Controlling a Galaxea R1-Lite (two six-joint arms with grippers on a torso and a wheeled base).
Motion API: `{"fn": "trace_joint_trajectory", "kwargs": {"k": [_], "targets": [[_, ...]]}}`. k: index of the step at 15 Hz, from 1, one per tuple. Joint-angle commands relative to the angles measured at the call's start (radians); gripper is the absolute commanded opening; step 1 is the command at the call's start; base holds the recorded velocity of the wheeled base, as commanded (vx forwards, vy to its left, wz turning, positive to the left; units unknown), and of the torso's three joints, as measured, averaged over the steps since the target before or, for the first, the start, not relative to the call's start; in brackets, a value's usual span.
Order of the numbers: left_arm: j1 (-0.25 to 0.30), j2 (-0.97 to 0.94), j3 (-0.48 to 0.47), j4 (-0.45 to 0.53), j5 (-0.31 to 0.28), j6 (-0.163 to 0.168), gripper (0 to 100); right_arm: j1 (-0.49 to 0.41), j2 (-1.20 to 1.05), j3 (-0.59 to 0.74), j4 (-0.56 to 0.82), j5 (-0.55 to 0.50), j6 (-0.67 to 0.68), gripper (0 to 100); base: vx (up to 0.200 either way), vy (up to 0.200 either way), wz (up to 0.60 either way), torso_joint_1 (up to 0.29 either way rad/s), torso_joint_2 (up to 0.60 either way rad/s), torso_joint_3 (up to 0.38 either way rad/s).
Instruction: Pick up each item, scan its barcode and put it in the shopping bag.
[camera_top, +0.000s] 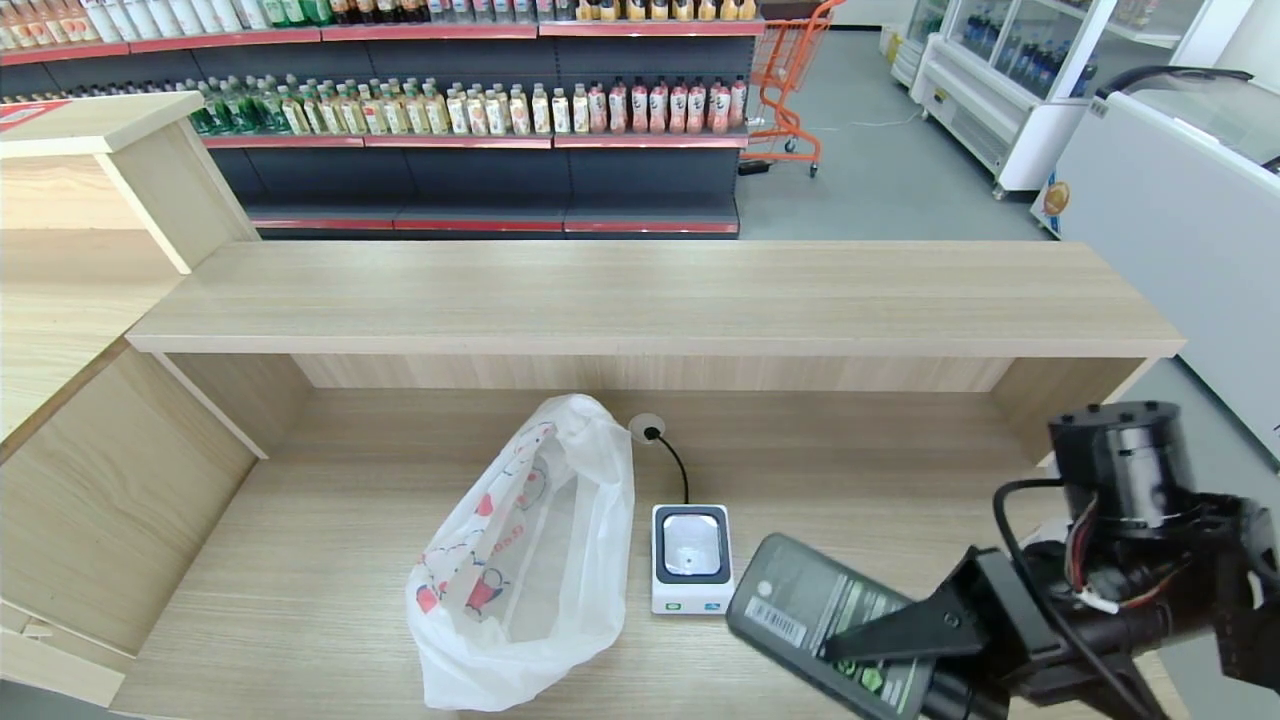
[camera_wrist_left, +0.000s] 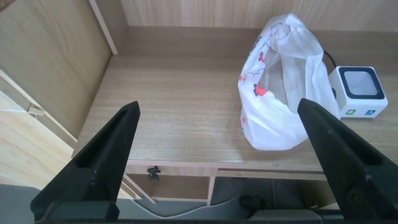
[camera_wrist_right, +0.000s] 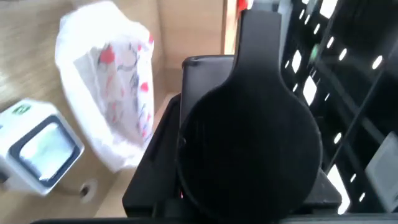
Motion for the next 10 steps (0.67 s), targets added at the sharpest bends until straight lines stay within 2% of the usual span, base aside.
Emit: {"fn": "trace_joint_trajectory", "kwargs": {"k": [1,2,3,5,6,7,8,10], "targets": [[0.0,0.0,0.0,0.0,0.0,0.0,100,-0.245,-0.208,0.016,0.004,-0.088,0.299,0,0.0,0.0,0.0,0.0,0.0,0.0],[0.0,0.0,0.0,0.0,0.0,0.0,100,-0.277,-0.244,0.041,0.012,-0.109,0.408,0,0.0,0.0,0.0,0.0,0.0,0.0],[0.0,0.0,0.0,0.0,0.0,0.0,100,-0.299,-0.262,0.039,0.01,-0.092,0.456,0,0.0,0.0,0.0,0.0,0.0,0.0],[0.0,0.0,0.0,0.0,0.0,0.0,100,-0.339,-0.253,0.052,0.122,0.08,0.58,0,0.0,0.0,0.0,0.0,0.0,0.0],[0.0,0.0,0.0,0.0,0.0,0.0,100,-0.354,-0.264,0.029,0.196,0.103,0.652,0,0.0,0.0,0.0,0.0,0.0,0.0],[0.002,0.0,0.0,0.0,0.0,0.0,100,-0.419,-0.307,-0.039,0.291,0.1,0.893,0,0.0,0.0,0.0,0.0,0.0,0.0],[0.0,0.0,0.0,0.0,0.0,0.0,100,-0.451,-0.334,-0.07,0.311,0.1,1.118,0,0.0,0.0,0.0,0.0,0.0,0.0],[0.0,0.0,0.0,0.0,0.0,0.0,100,-0.518,-0.369,-0.07,0.297,0.061,1.658,0,0.0,0.0,0.0,0.0,0.0,0.0]]}}
